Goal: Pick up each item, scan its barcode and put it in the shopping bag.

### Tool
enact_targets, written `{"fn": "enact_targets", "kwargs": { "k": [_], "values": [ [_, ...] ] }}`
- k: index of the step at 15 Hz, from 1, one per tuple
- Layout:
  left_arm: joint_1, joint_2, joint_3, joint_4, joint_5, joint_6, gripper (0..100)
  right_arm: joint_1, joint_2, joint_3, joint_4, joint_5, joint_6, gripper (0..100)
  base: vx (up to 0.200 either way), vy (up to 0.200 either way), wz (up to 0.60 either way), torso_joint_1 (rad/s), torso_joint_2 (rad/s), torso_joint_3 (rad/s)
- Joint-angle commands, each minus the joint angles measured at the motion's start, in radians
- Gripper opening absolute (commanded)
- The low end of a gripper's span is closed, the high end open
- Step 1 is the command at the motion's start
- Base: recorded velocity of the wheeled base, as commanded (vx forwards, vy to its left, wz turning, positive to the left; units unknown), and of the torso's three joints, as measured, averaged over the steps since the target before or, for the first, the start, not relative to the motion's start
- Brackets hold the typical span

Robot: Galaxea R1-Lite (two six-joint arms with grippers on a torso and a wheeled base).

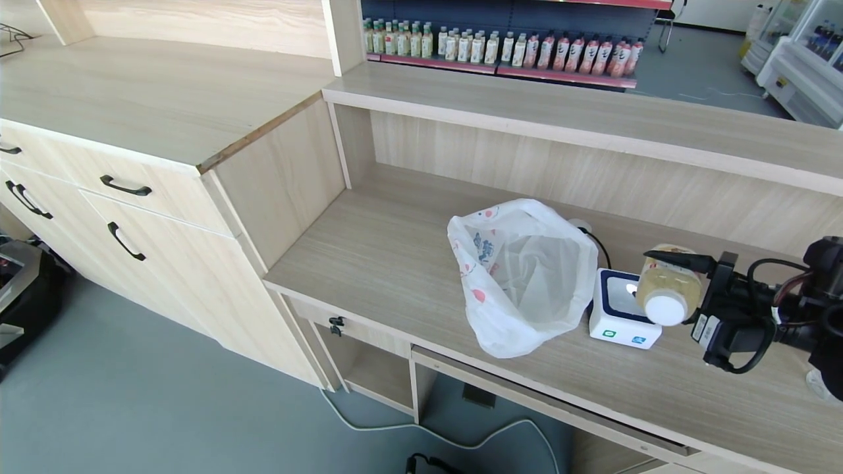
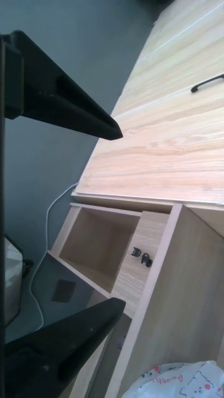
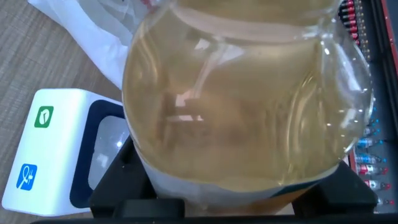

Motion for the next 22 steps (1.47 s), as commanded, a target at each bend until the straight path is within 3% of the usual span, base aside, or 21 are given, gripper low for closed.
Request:
{"fn": "enact_targets", "kwargs": {
  "k": [1, 5, 22],
  "values": [
    [0.000, 0.000, 0.000, -0.001, 0.001, -0.001, 100, -0.021, -0.006, 0.000, 0.010, 0.003, -0.012, 0, 0.000, 0.000, 0.00, 0.000, 0.00, 0.000],
    [0.000, 0.000, 0.000, -0.001, 0.001, -0.001, 100, -0.053, -0.003, 0.006, 0.087, 0.006, -0.055, 0, 0.000, 0.000, 0.00, 0.000, 0.00, 0.000],
    [0.002, 0.000, 0.000, -0.001, 0.001, -0.001, 100, 0.013, 0.139, -0.090, 0.032, 0.006, -0.030, 0, 0.000, 0.000, 0.00, 0.000, 0.00, 0.000]
  ]
}}
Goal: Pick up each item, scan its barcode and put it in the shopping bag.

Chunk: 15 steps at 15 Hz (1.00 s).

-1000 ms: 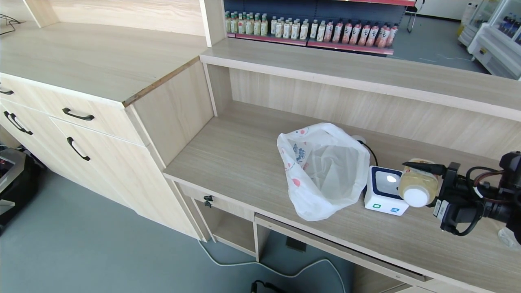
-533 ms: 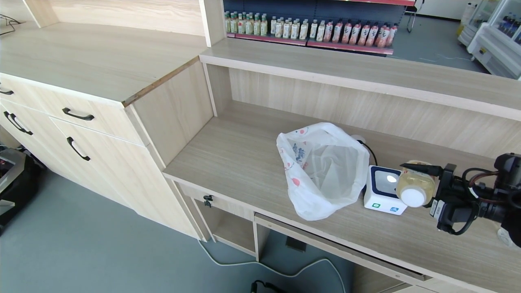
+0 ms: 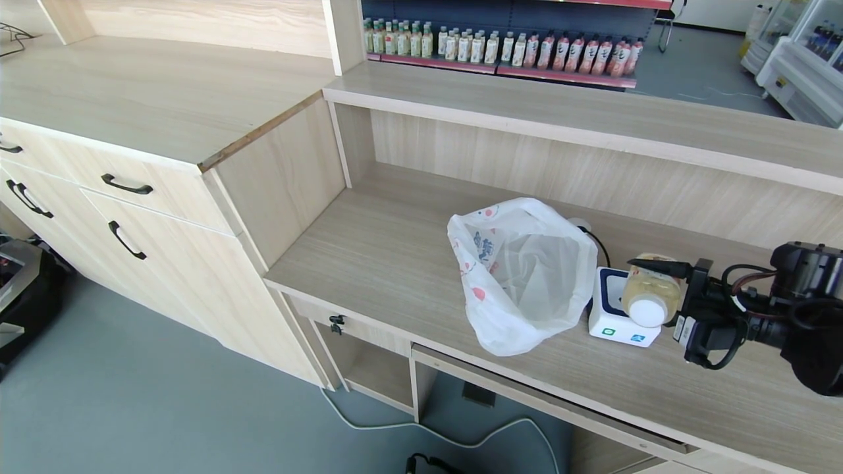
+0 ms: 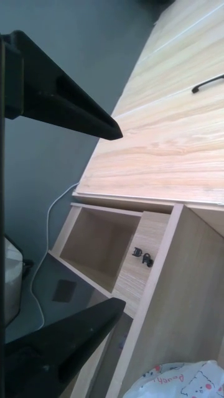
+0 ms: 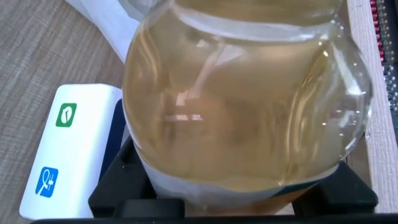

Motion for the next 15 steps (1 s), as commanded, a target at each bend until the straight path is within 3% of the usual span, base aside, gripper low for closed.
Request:
{"fn": "enact_targets", "kwargs": {
  "k": [1, 7, 15],
  "values": [
    [0.000, 0.000, 0.000, -0.001, 0.001, -0.001, 100, 0.008, 0.031, -0.017, -0.012, 0.001, 0.008, 0, 0.000, 0.000, 0.00, 0.000, 0.00, 0.000],
    [0.000, 0.000, 0.000, -0.001, 0.001, -0.001, 100, 0.043, 0.094, -0.051, -0.105, 0.000, 0.062, 0, 0.000, 0.000, 0.00, 0.000, 0.00, 0.000],
    [0.000, 0.000, 0.000, -0.001, 0.001, -0.001, 100, 0.061, 0.118, -0.061, -0.116, 0.000, 0.082, 0, 0.000, 0.000, 0.00, 0.000, 0.00, 0.000]
  ]
}}
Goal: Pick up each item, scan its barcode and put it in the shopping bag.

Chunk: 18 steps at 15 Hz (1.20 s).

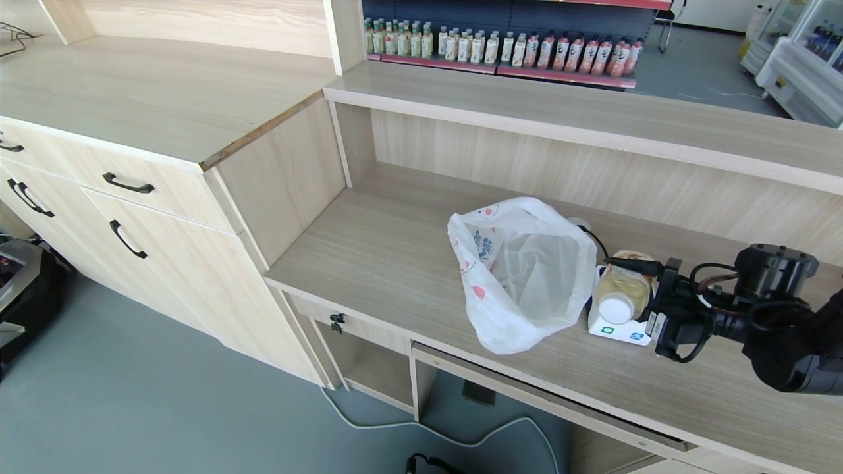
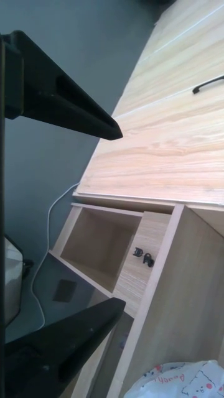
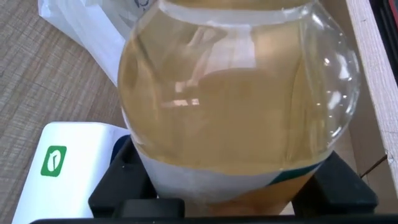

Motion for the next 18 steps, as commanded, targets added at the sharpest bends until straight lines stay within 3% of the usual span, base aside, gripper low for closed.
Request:
{"fn": "enact_targets", "kwargs": {
  "k": [1, 5, 8, 10, 13, 16, 18],
  "values": [
    [0.000, 0.000, 0.000, -0.001, 0.001, 0.000, 100, 0.000, -0.016, -0.020, 0.003, -0.001, 0.043, 0, 0.000, 0.000, 0.00, 0.000, 0.00, 0.000],
    [0.000, 0.000, 0.000, -0.001, 0.001, 0.000, 100, -0.024, -0.307, 0.002, 0.029, -0.065, 0.422, 0, 0.000, 0.000, 0.00, 0.000, 0.00, 0.000],
    [0.000, 0.000, 0.000, -0.001, 0.001, 0.000, 100, -0.141, -0.574, 0.029, 0.098, -0.424, 0.919, 0, 0.000, 0.000, 0.00, 0.000, 0.00, 0.000],
    [0.000, 0.000, 0.000, -0.001, 0.001, 0.000, 100, -0.178, -0.680, 0.071, 0.187, -0.657, 1.151, 0, 0.000, 0.000, 0.00, 0.000, 0.00, 0.000],
    [0.000, 0.000, 0.000, -0.001, 0.001, 0.000, 100, -0.267, -0.769, 0.174, 0.231, -0.817, 1.194, 0, 0.000, 0.000, 0.00, 0.000, 0.00, 0.000],
    [0.000, 0.000, 0.000, -0.001, 0.001, 0.000, 100, -0.267, -0.843, 0.244, 0.242, -0.940, 1.206, 0, 0.000, 0.000, 0.00, 0.000, 0.00, 0.000],
    [0.000, 0.000, 0.000, -0.001, 0.001, 0.000, 100, -0.254, -0.855, 0.255, 0.251, -0.969, 1.204, 0, 0.000, 0.000, 0.00, 0.000, 0.00, 0.000]
  ]
}}
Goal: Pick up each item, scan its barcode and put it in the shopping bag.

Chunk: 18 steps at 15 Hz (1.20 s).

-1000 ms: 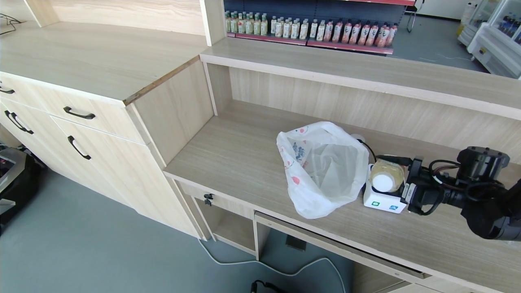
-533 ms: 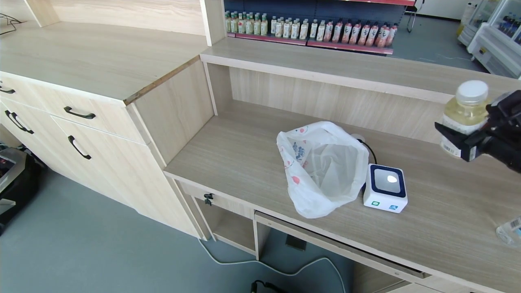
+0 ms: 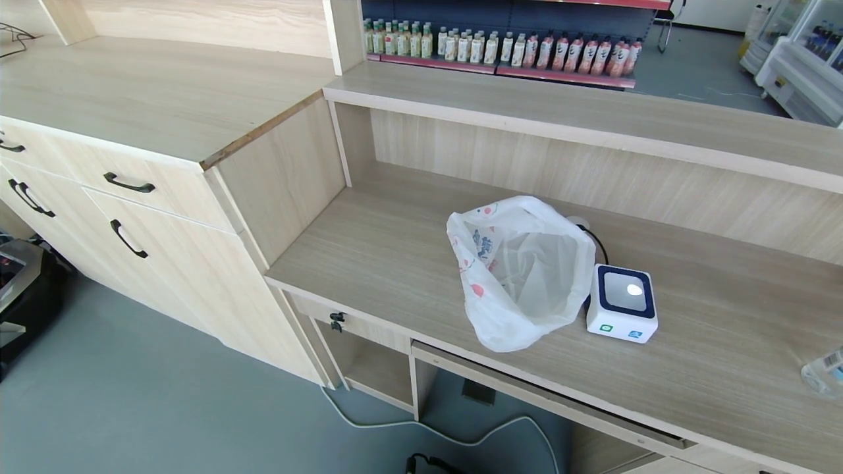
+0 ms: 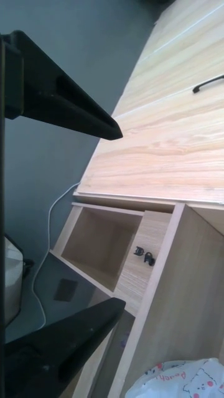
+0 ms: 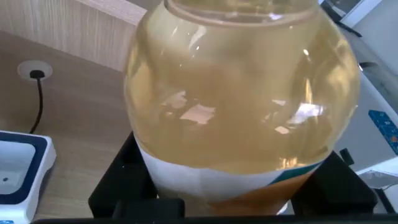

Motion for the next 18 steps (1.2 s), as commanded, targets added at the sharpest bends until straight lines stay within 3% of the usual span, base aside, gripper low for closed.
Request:
{"fn": "enact_targets", "kwargs": {
  "k": [1, 4, 8, 10, 12, 18],
  "values": [
    [0.000, 0.000, 0.000, -0.001, 0.001, -0.001, 100, 0.006, -0.039, 0.017, 0.002, 0.001, -0.003, 0, 0.000, 0.000, 0.00, 0.000, 0.00, 0.000],
    [0.000, 0.000, 0.000, -0.001, 0.001, -0.001, 100, 0.070, -0.022, 0.025, -0.039, -0.005, -0.042, 0, 0.000, 0.000, 0.60, 0.001, 0.00, 0.002],
    [0.000, 0.000, 0.000, -0.001, 0.001, -0.001, 100, 0.203, 0.186, -0.032, -0.108, -0.043, -0.022, 0, 0.000, 0.000, 0.60, 0.002, 0.01, 0.001],
    [0.000, 0.000, 0.000, -0.001, 0.001, -0.001, 100, 0.253, 0.302, -0.076, -0.116, -0.042, 0.036, 0, 0.000, 0.000, 0.00, 0.000, 0.00, 0.000],
    [0.000, 0.000, 0.000, -0.001, 0.001, -0.001, 100, 0.331, 0.452, -0.144, -0.147, -0.042, 0.188, 0, 0.000, 0.000, 0.00, 0.000, 0.00, 0.000],
    [0.000, 0.000, 0.000, -0.001, 0.001, -0.001, 100, 0.426, 0.803, -0.176, -0.433, -0.042, 0.312, 0, 0.000, 0.000, 0.00, 0.000, 0.00, 0.000]
  ]
}}
